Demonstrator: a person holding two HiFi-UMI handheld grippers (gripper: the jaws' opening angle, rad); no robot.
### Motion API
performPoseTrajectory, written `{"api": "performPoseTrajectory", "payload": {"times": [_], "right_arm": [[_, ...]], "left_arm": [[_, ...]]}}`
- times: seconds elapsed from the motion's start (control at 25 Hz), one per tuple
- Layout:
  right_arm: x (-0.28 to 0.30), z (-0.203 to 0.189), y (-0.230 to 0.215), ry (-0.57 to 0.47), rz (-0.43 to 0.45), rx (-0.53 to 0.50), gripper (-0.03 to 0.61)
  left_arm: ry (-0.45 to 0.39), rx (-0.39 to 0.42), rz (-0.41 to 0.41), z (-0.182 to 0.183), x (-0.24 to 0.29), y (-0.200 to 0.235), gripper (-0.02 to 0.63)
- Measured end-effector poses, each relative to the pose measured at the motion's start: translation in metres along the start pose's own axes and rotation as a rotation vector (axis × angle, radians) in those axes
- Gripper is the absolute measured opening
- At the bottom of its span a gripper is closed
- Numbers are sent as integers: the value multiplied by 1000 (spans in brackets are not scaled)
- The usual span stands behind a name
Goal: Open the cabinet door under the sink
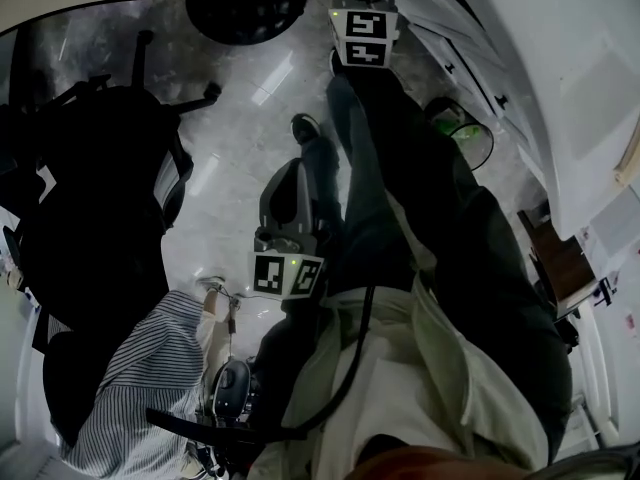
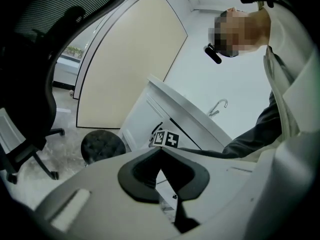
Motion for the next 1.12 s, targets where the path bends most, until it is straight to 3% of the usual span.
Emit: {"api": "performPoseTrajectory", "payload": {"times": [0.56,0.88,1.12], "right_arm": [[-65,-36,67,1,85,-77,40],[-115,-68,93,-24,144,-105,40],[-160,-99,95,-12,166,-109,41]], "left_arm": [[1,66,-57,-10,-64,34,6],[1,142,-63,-22,-64,77,6],[22,179,-77,-31,-51,80,6]]}}
Point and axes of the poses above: the fingertips, and each gripper's own axes: x forward along the fingers, y to its left, z out of its top, the point moved 5 cm from there along -x, backward along the fingers, and after that the axes turned 8 degrees about -x, right-handed, at the moved point
